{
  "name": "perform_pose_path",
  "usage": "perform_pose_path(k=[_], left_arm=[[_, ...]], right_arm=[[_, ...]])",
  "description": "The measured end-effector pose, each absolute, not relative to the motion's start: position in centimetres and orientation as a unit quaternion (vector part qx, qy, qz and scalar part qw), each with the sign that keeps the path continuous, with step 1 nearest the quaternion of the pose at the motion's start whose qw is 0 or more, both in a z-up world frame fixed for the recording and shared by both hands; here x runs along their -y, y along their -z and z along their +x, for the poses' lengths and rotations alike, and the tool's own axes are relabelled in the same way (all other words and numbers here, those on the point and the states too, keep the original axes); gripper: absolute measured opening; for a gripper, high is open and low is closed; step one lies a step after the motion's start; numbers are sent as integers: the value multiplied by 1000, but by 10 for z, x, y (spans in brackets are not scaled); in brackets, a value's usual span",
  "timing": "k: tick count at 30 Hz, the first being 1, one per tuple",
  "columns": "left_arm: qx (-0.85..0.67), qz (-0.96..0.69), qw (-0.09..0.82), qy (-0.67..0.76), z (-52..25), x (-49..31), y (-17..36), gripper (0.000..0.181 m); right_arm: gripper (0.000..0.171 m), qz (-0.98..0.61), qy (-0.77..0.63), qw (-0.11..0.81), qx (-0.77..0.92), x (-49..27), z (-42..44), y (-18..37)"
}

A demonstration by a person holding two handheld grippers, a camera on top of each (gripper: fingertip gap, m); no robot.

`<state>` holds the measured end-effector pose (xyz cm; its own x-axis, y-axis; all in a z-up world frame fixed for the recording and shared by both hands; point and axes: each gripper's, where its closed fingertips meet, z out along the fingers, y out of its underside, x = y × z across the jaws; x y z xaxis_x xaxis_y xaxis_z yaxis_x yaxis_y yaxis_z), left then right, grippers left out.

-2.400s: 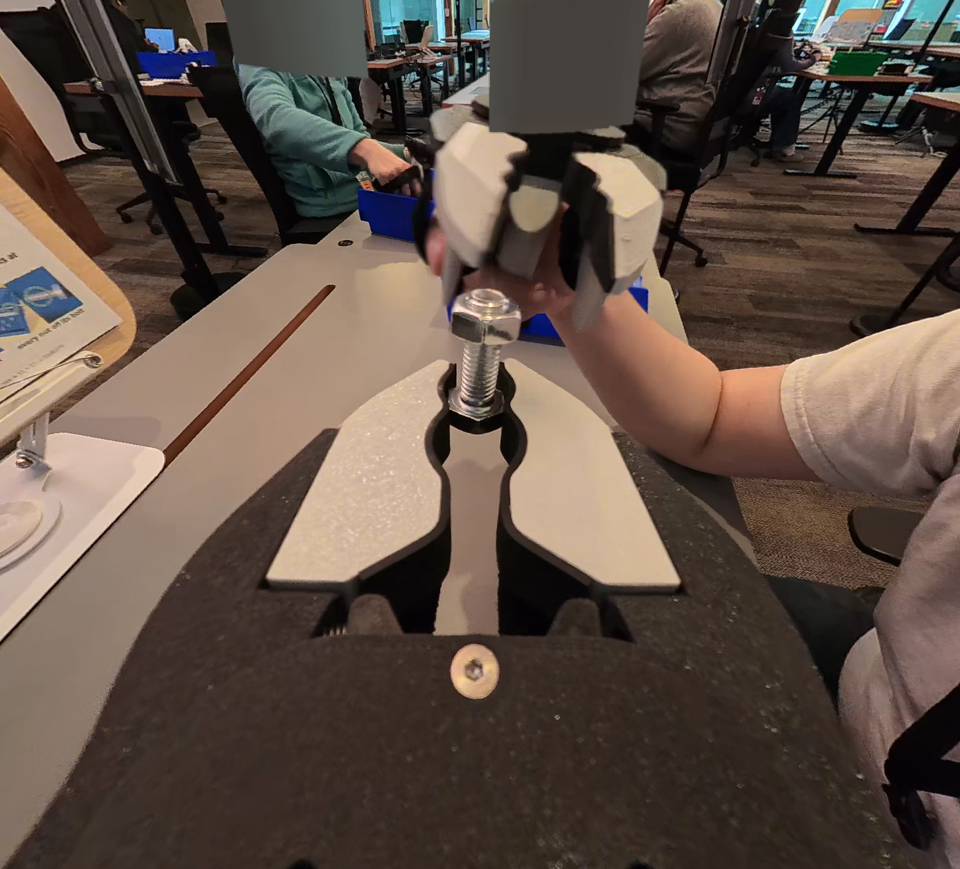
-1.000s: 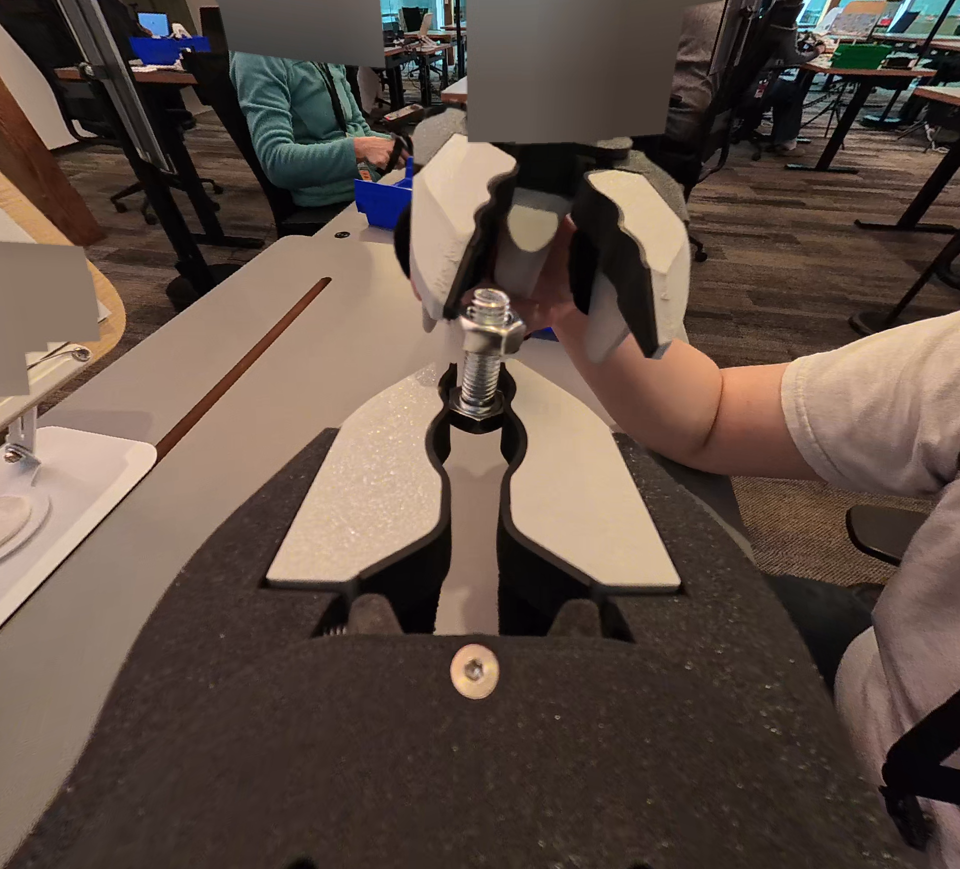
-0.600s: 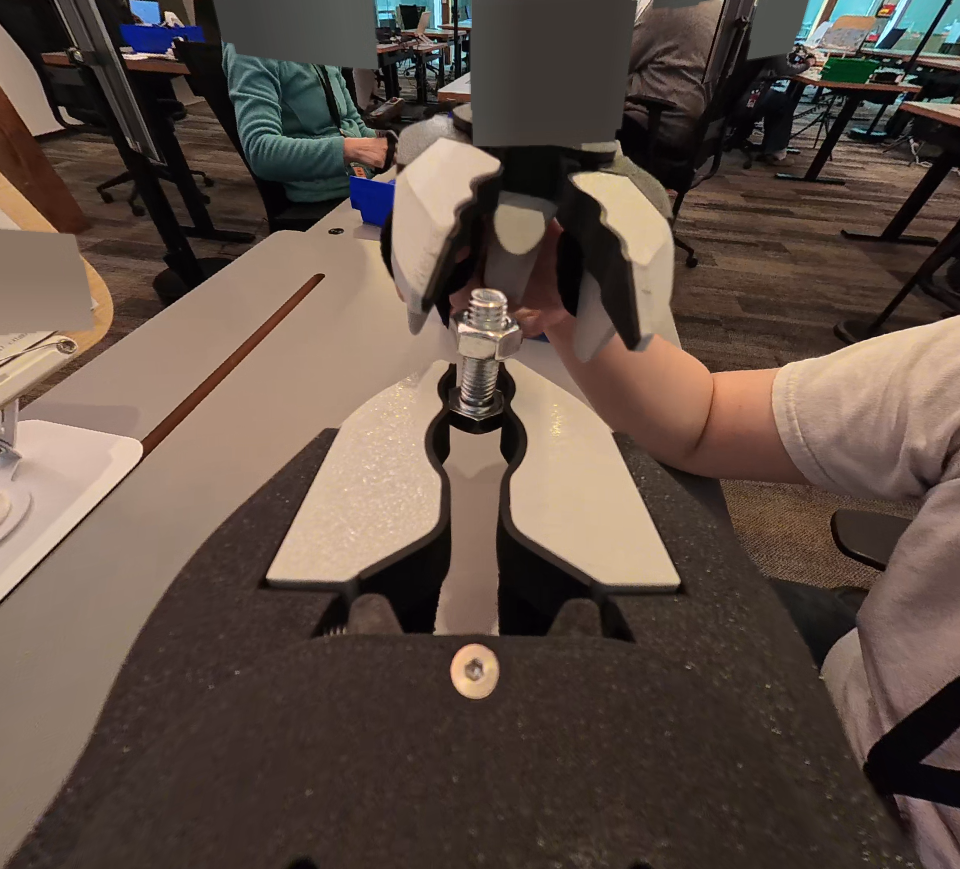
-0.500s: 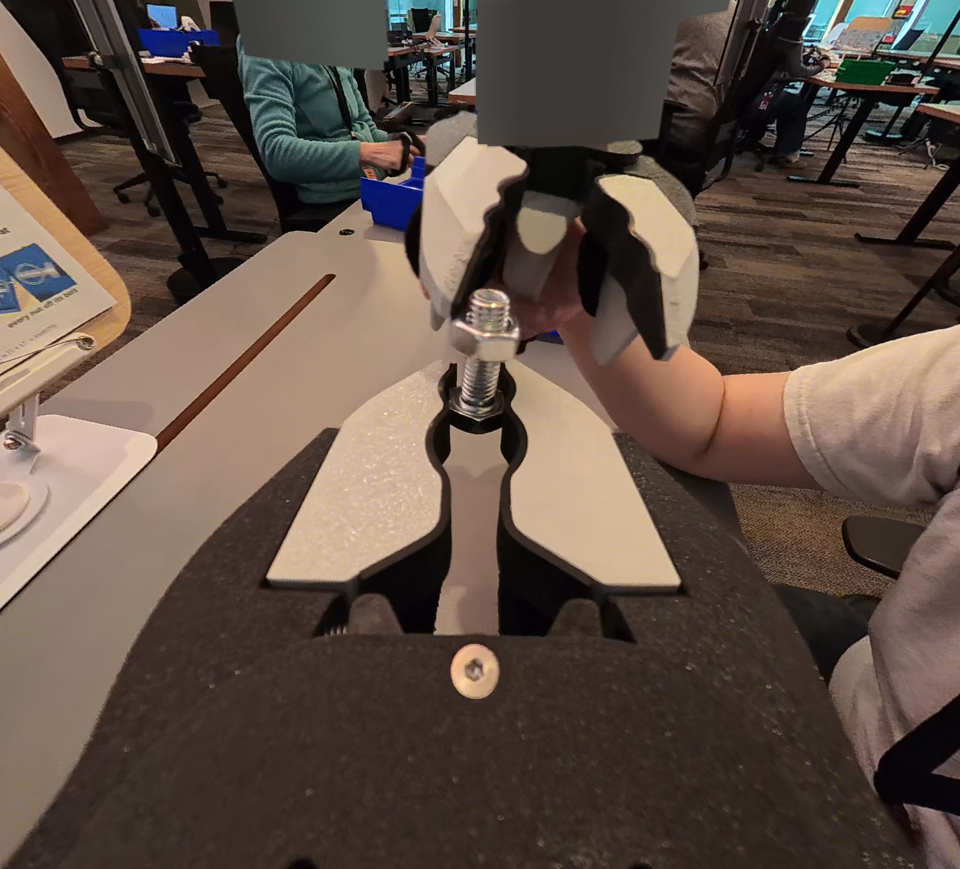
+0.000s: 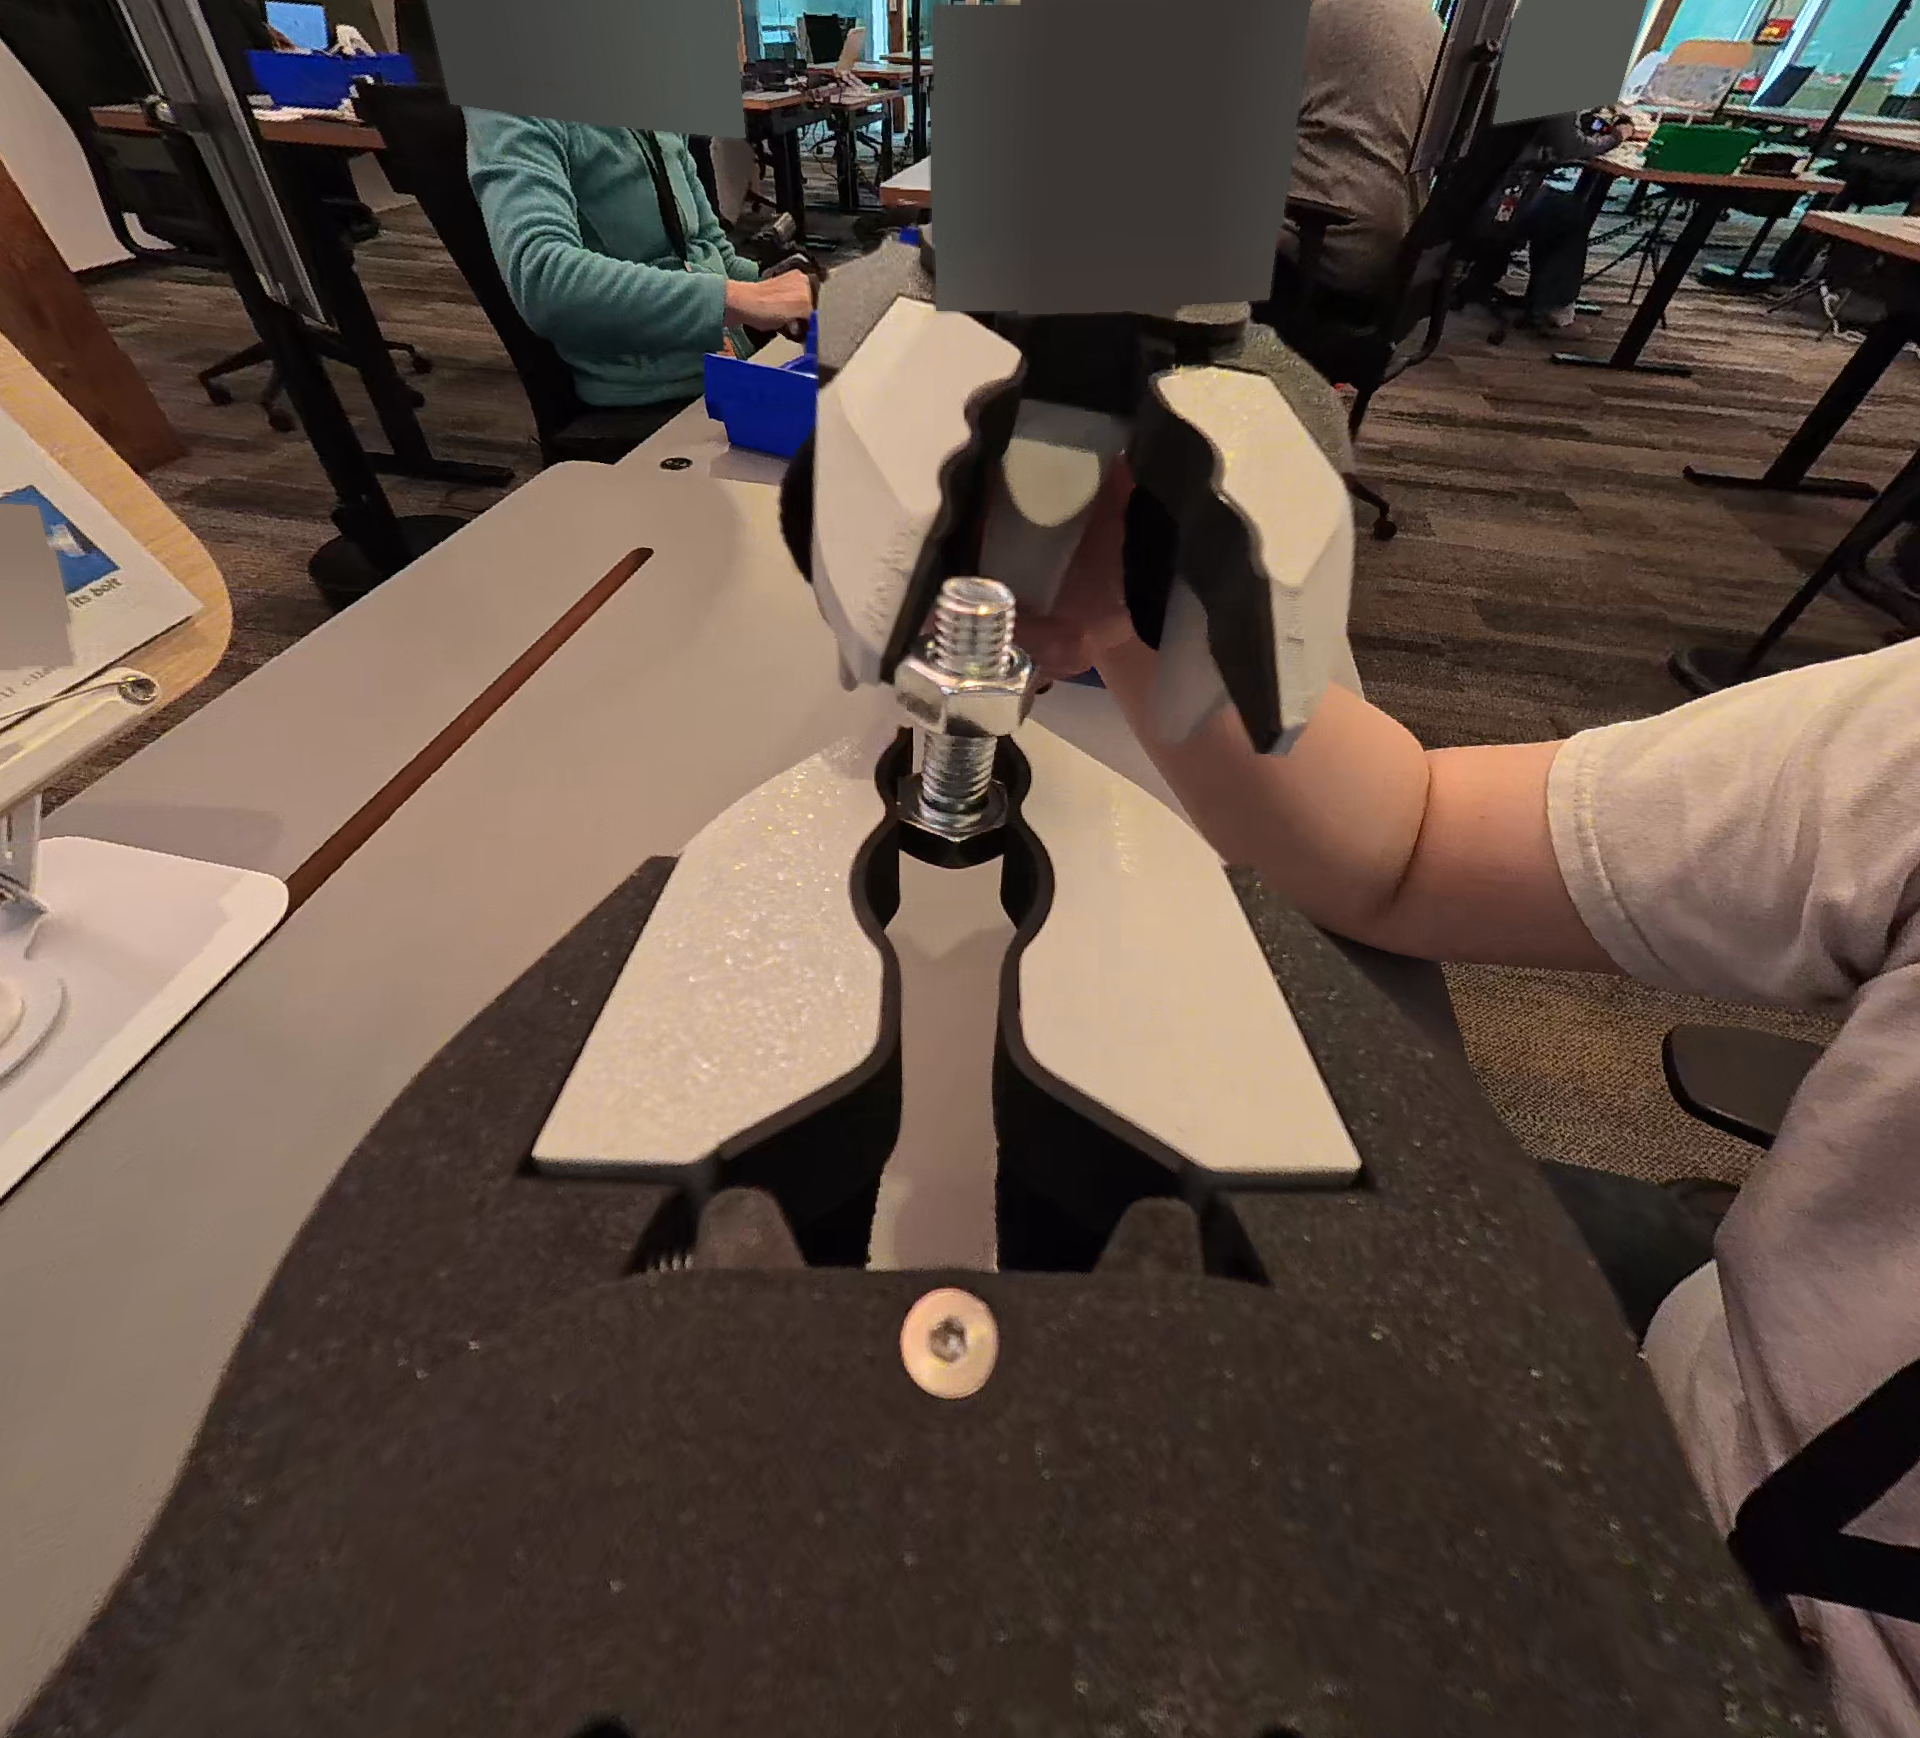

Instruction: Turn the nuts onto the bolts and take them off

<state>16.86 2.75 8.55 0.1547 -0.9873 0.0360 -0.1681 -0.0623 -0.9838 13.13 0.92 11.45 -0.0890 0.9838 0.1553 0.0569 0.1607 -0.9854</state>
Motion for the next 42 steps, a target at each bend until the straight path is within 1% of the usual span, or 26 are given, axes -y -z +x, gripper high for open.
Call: perform_pose_path(k=[1, 3, 8, 10, 11, 12, 13, 15, 17, 21, 22, 23, 24, 25, 27, 29, 33, 34, 36, 37, 40, 42], left_arm=[[-489, -590, 477, 430, 168, -27, -86, 14], [-491, -589, 477, 429, 168, -27, -86, 14], [-494, -590, 479, 422, 168, -27, -85, 14], [-489, -591, 483, 423, 167, -28, -87, 14], [-486, -592, 483, 424, 166, -29, -87, 14], [-485, -593, 483, 425, 166, -30, -87, 14], [-484, -593, 482, 427, 165, -30, -88, 14], [-485, -592, 480, 430, 166, -29, -87, 14], [-488, -592, 481, 425, 167, -28, -86, 14], [-485, -595, 481, 423, 167, -30, -86, 14], [-483, -595, 482, 423, 166, -31, -86, 14], [-482, -595, 483, 425, 166, -31, -87, 14], [-482, -594, 481, 429, 166, -30, -88, 14], [-483, -593, 480, 431, 166, -29, -88, 14], [-486, -591, 478, 431, 167, -28, -87, 14], [-491, -590, 475, 431, 169, -26, -86, 14], [-495, -586, 467, 440, 171, -21, -85, 14], [-496, -586, 466, 439, 172, -21, -85, 14], [-498, -585, 466, 438, 172, -20, -84, 14], [-498, -585, 466, 439, 172, -20, -84, 14], [-497, -586, 468, 437, 172, -21, -85, 14], [-496, -585, 469, 437, 171, -21, -86, 14]], right_arm=[[48, -454, -459, 503, 575, -9, 132, -115], [44, -453, -458, 507, 572, -10, 132, -116], [43, -461, -466, 497, 569, -10, 136, -117], [33, -457, -468, 493, 573, -9, 142, -118], [23, -448, -479, 489, 575, -5, 144, -120], [20, -442, -490, 491, 569, -4, 146, -124], [21, -445, -494, 497, 558, -7, 146, -127], [34, -454, -489, 506, 547, -13, 143, -126], [40, -461, -474, 505, 555, -15, 139, -121], [39, -461, -455, 504, 571, -11, 138, -117], [32, -458, -457, 500, 576, -9, 141, -117], [19, -450, -467, 495, 578, -6, 143, -119], [19, -449, -474, 500, 569, -7, 144, -123], [22, -452, -474, 513, 554, -12, 144, -126], [36, -462, -459, 534, 539, -22, 142, -126], [39, -465, -452, 524, 551, -23, 138, -119], [36, -459, -451, 522, 560, -20, 132, -116], [32, -457, -453, 520, 562, -19, 132, -115], [20, -451, -463, 516, 562, -17, 132, -116], [18, -452, -465, 514, 561, -17, 132, -117], [18, -459, -461, 512, 562, -18, 132, -115], [25, -467, -450, 512, 563, -21, 131, -112]])
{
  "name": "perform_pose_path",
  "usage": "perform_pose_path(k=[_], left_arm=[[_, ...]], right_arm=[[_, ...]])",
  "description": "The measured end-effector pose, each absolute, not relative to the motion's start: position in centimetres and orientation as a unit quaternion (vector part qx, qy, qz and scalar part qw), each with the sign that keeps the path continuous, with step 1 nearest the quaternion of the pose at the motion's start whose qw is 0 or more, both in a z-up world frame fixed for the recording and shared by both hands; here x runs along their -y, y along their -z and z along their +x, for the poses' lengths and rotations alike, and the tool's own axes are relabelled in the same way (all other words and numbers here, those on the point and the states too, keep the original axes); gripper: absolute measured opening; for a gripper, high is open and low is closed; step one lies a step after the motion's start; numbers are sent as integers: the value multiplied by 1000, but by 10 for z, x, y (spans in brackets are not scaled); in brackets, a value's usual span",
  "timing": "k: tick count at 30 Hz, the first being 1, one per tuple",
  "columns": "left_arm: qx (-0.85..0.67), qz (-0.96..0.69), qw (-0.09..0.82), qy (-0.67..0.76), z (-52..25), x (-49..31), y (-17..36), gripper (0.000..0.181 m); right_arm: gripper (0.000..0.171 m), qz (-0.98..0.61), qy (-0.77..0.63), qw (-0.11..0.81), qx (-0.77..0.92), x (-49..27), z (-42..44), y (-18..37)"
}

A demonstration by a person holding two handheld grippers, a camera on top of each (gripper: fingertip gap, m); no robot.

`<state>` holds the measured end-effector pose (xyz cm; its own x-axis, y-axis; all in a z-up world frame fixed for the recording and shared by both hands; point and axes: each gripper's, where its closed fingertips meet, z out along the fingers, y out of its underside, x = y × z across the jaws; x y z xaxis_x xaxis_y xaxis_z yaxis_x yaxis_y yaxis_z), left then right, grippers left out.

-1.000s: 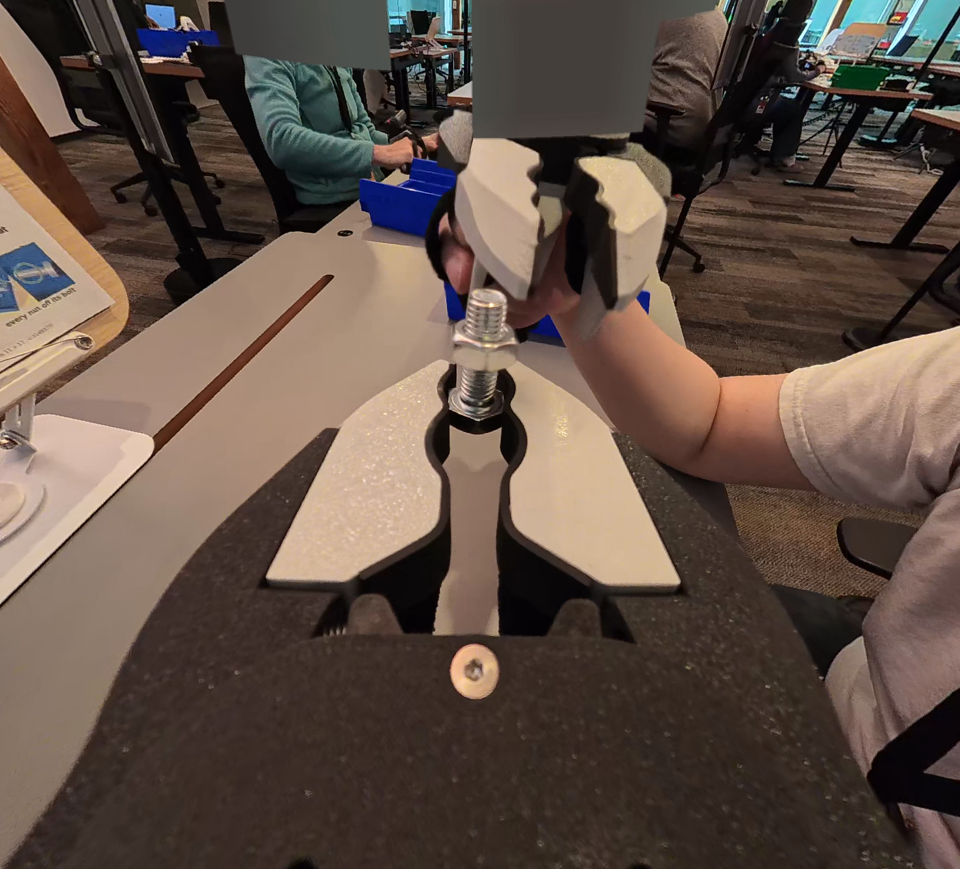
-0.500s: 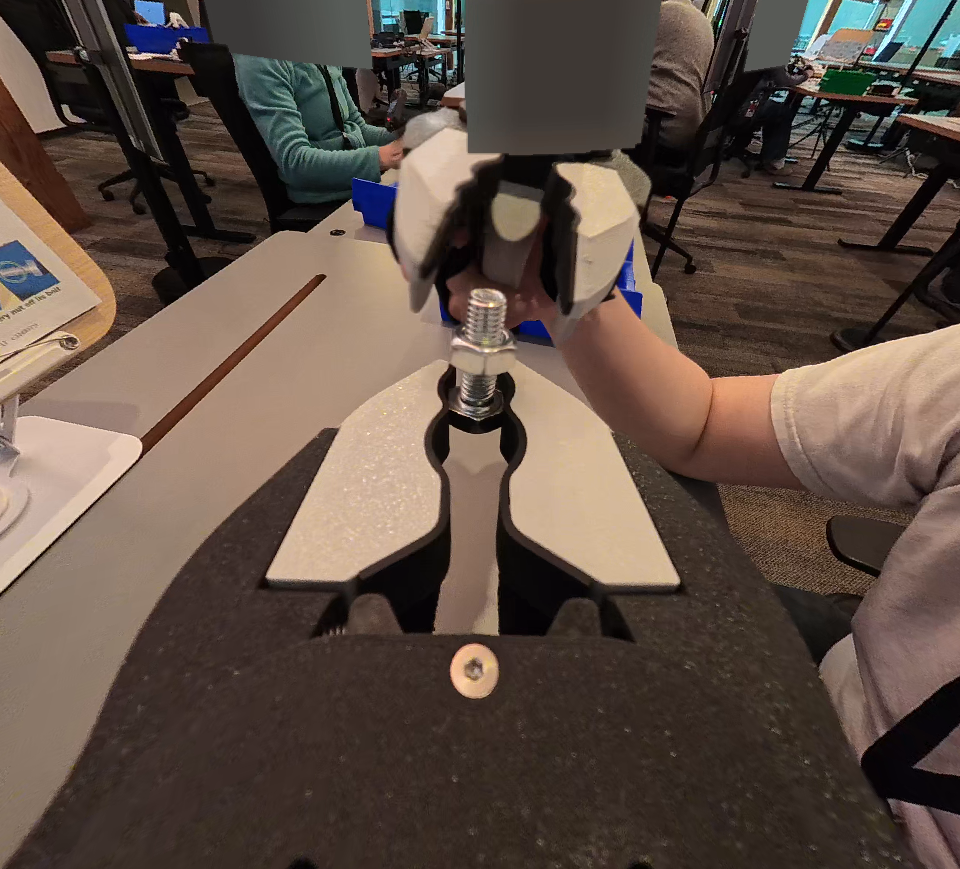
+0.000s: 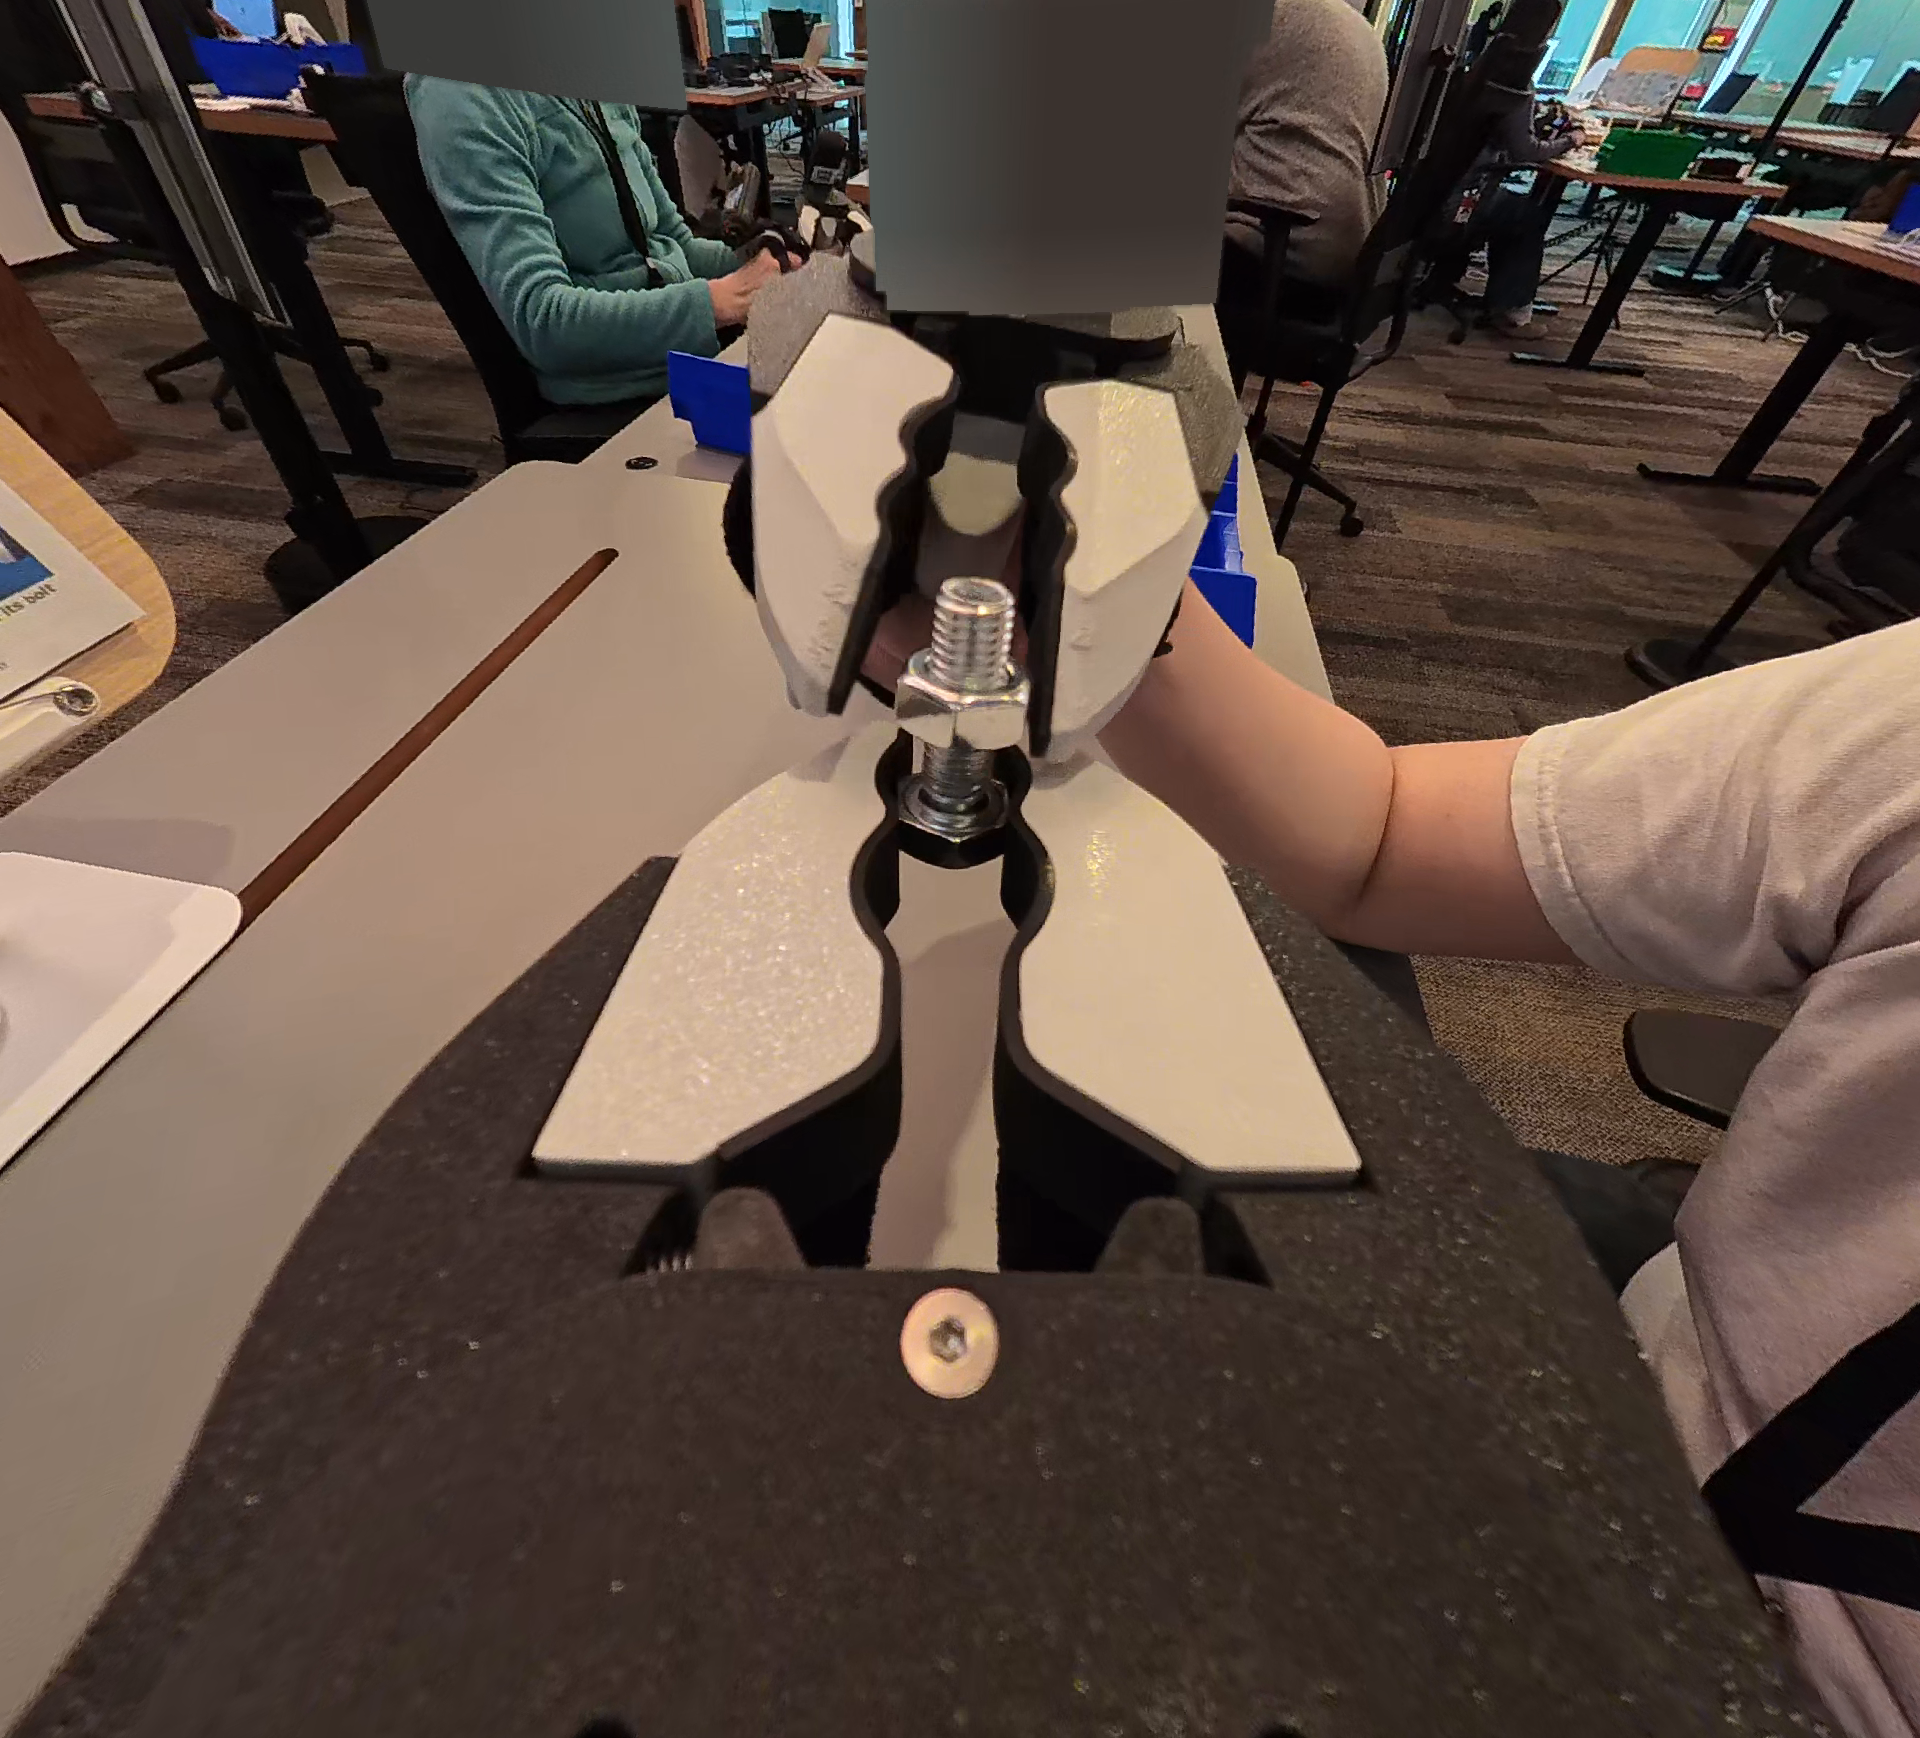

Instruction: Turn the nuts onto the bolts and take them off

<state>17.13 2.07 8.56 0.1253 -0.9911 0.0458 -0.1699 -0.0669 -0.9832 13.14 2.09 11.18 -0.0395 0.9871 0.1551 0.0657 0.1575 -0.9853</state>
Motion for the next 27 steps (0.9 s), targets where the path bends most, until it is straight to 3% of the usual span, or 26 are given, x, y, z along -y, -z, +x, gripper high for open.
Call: perform_pose_path(k=[3, 10, 14, 19, 27], left_arm=[[-494, -584, 472, 439, 171, -21, -87, 14], [-492, -583, 471, 442, 170, -21, -87, 15], [-489, -599, 468, 428, 171, -25, -83, 51], [-484, -615, 472, 406, 168, -32, -79, 55], [-478, -645, 488, 341, 152, -47, -74, 50]], right_arm=[[17, -462, -457, 509, 564, -18, 130, -113], [17, -466, -479, 496, 554, -18, 128, -114], [17, -482, -515, 491, 511, -29, 132, -120], [17, -489, -586, 470, 444, -47, 149, -129], [17, -580, -441, 547, 411, -42, 207, -142]])
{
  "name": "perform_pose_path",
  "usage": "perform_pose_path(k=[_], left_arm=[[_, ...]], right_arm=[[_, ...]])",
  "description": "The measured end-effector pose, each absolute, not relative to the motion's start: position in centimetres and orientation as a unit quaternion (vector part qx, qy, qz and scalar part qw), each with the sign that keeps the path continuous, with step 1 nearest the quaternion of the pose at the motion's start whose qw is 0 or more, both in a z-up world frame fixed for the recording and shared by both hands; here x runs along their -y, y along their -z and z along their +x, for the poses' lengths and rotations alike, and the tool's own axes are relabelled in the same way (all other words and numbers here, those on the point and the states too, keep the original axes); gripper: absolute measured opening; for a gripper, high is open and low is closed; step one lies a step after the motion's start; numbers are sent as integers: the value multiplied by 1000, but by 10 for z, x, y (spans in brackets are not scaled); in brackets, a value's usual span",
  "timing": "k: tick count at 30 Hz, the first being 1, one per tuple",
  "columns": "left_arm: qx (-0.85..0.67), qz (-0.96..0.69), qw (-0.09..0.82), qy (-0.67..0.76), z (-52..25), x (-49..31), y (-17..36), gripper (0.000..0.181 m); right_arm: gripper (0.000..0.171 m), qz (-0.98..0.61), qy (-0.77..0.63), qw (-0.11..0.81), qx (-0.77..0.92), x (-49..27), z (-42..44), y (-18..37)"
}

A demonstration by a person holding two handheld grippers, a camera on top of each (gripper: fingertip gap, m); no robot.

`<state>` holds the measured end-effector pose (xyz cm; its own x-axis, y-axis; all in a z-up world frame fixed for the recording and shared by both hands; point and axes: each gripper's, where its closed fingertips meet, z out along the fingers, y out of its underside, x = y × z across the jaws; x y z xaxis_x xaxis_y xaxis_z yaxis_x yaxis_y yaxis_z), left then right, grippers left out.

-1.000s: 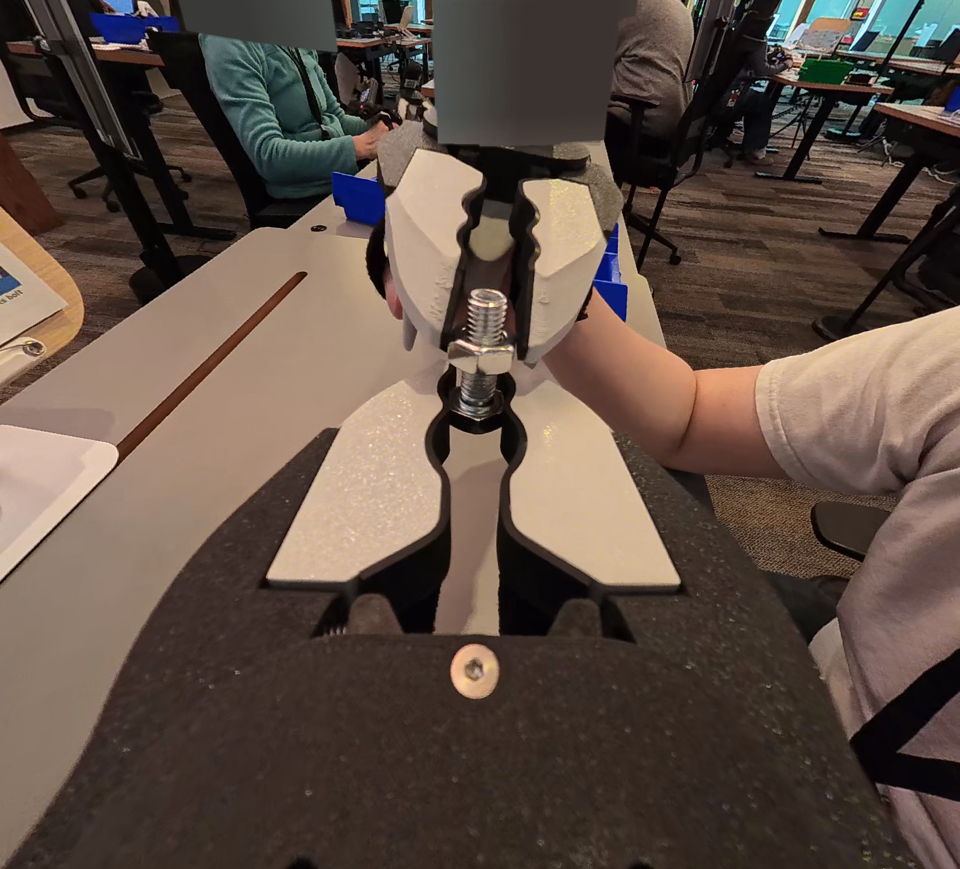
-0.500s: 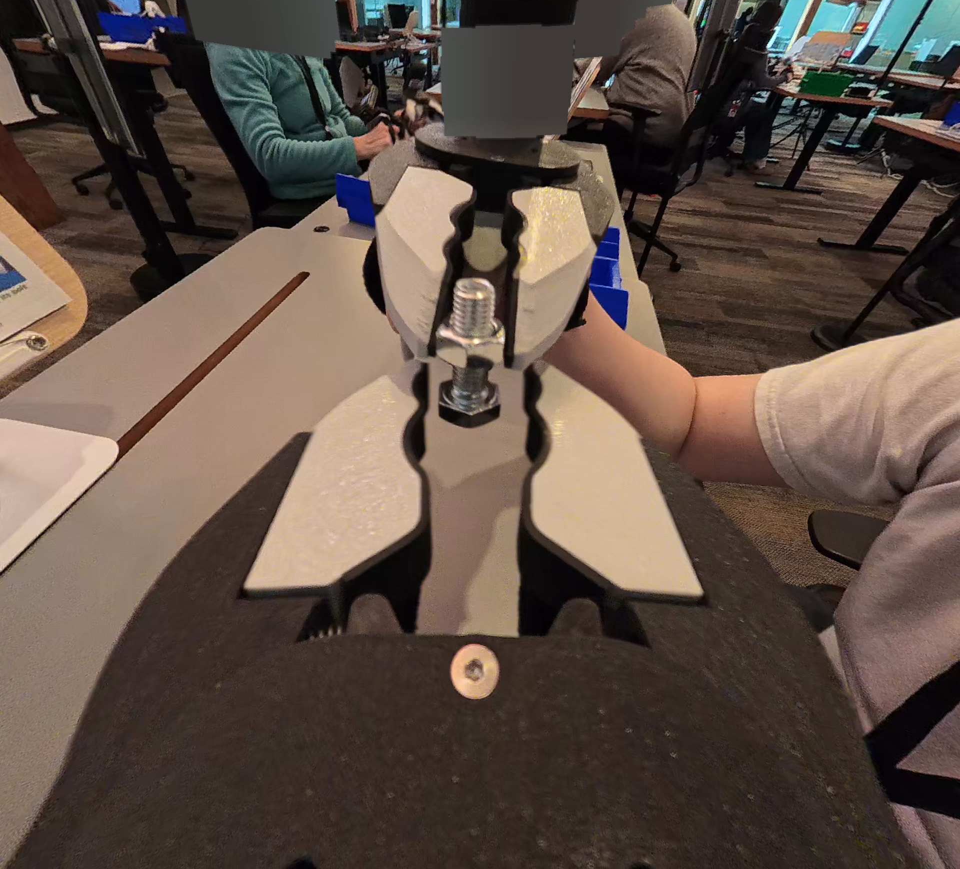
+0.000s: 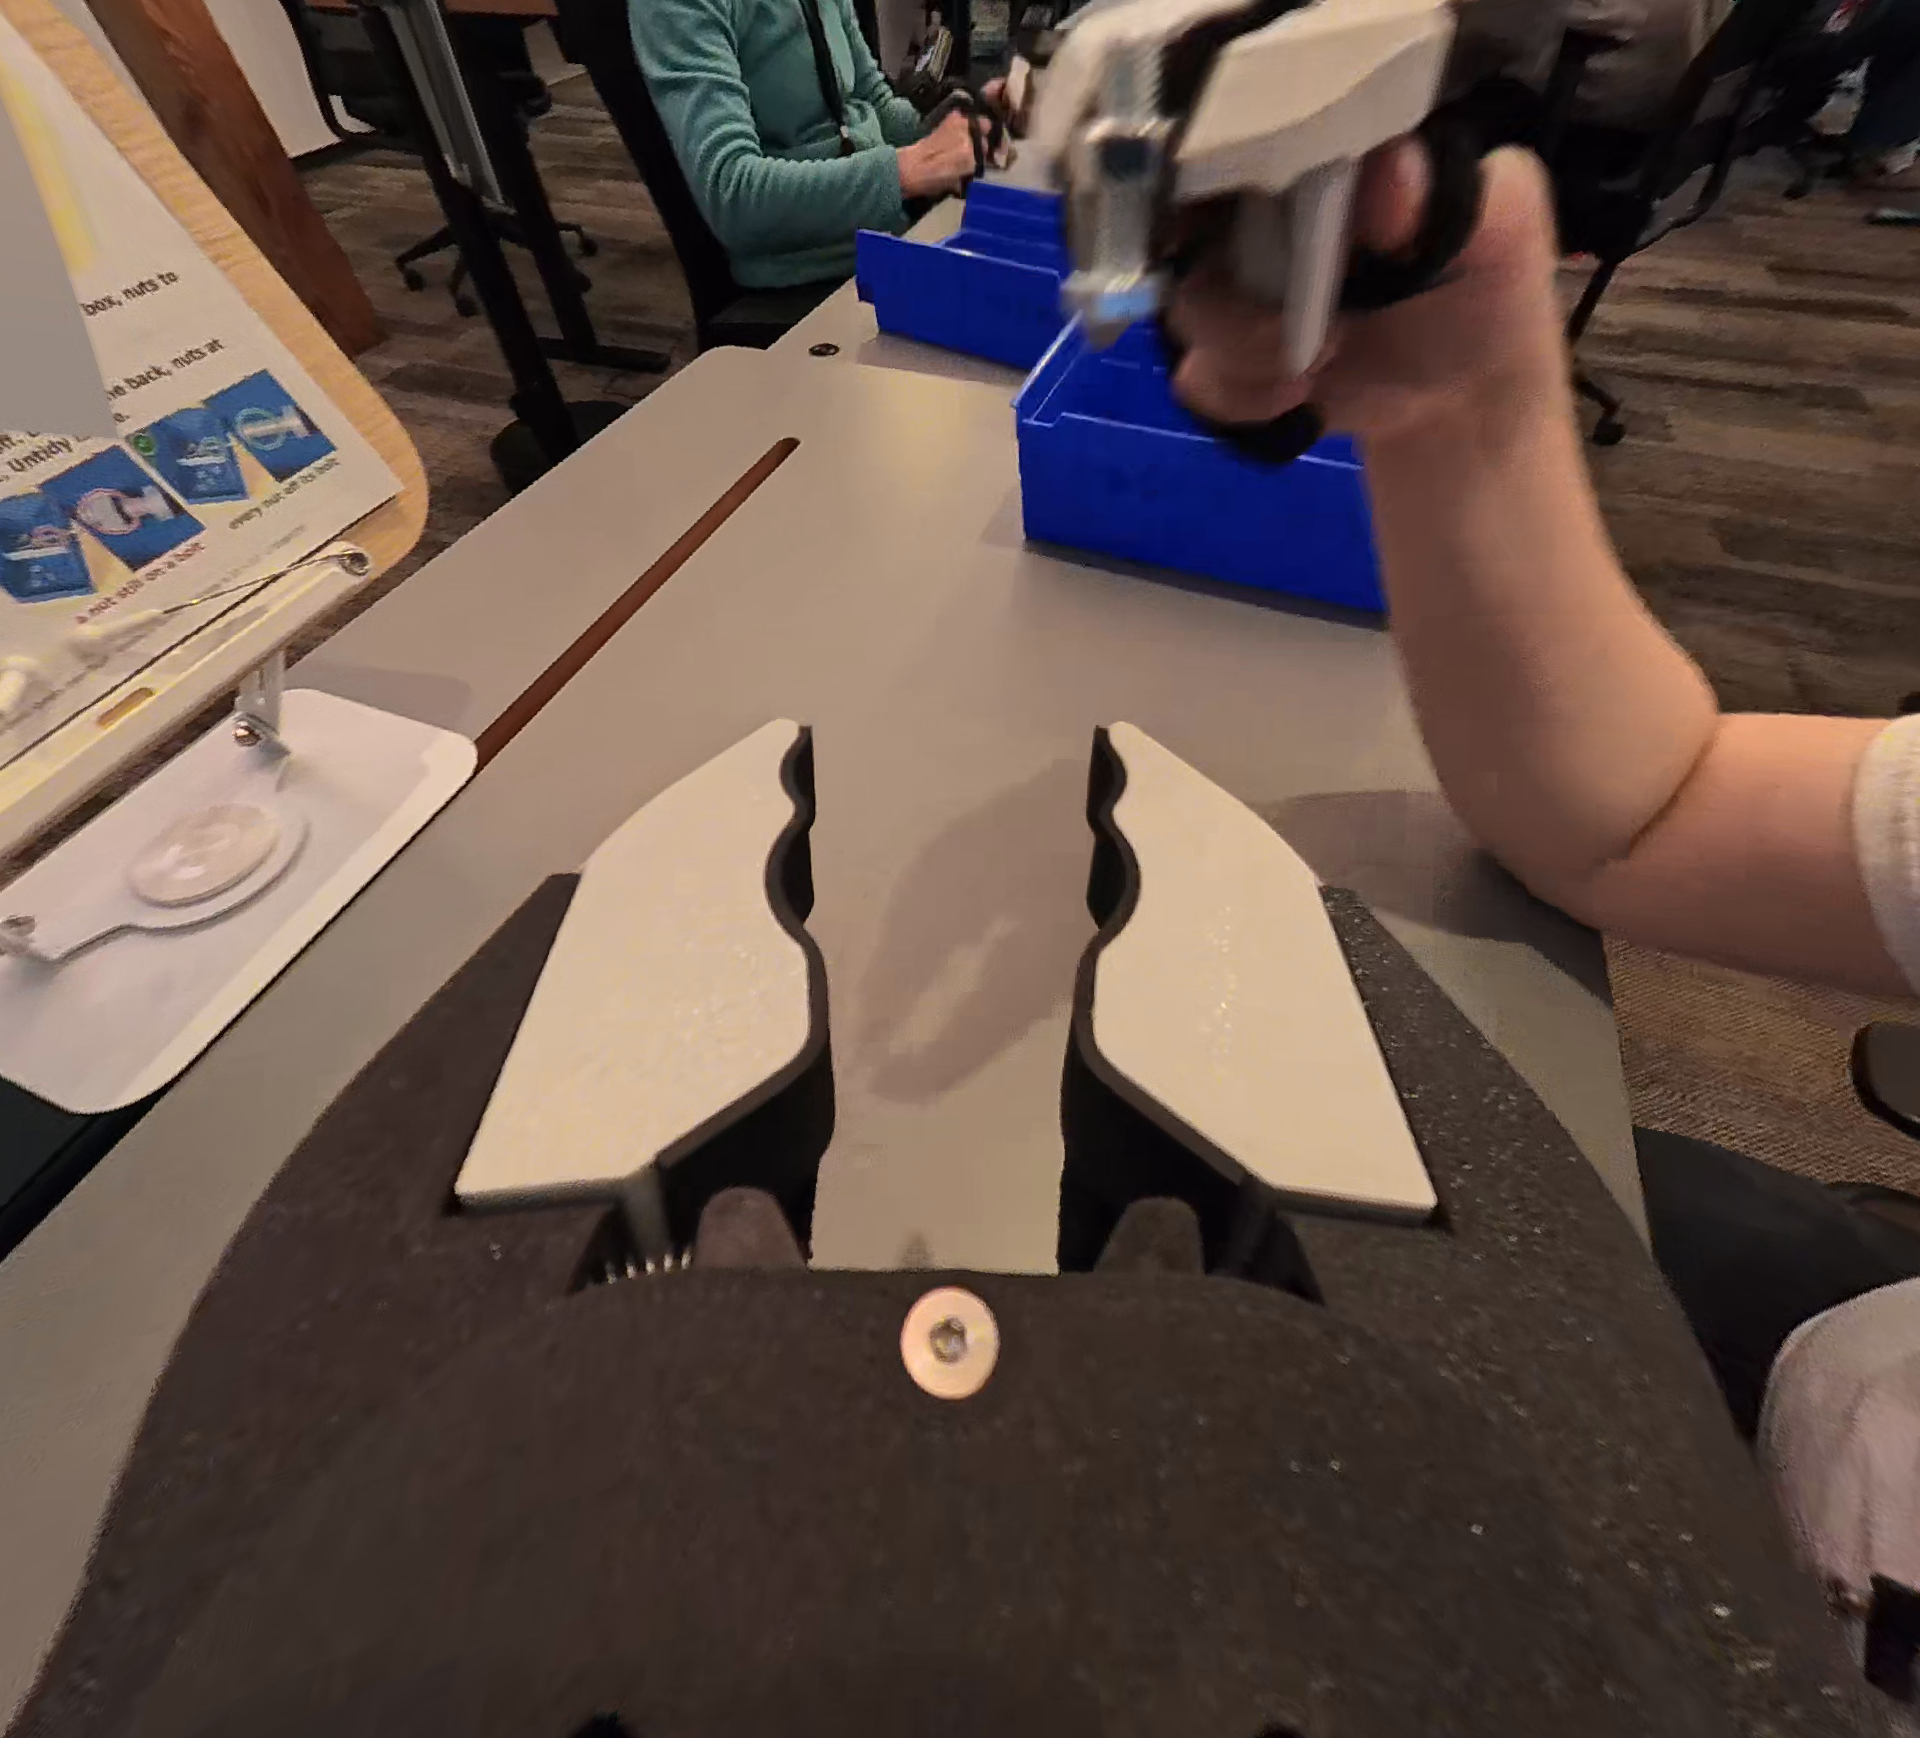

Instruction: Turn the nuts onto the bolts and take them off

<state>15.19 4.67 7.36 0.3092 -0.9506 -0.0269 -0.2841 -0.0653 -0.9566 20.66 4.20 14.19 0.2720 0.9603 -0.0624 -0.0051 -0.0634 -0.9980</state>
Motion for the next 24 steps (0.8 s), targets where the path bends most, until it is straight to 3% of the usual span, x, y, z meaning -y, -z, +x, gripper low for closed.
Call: perform_pose_path(k=[5, 10, 17, 24], left_arm=[[-482, -633, 489, 359, 152, -37, -82, 47], [-498, -635, 477, 346, 162, -29, -75, 46], [-505, -633, 470, 350, 173, -17, -73, 44], [-507, -642, 476, 323, 172, -18, -69, 43]], right_arm=[[17, -730, -234, 558, 317, -27, 342, -135], [17, -912, -50, 378, 154, -11, 527, -47], [17, -991, -37, 119, 48, 10, 647, 95], [18, -998, -38, 39, 38, 3, 673, 144]])
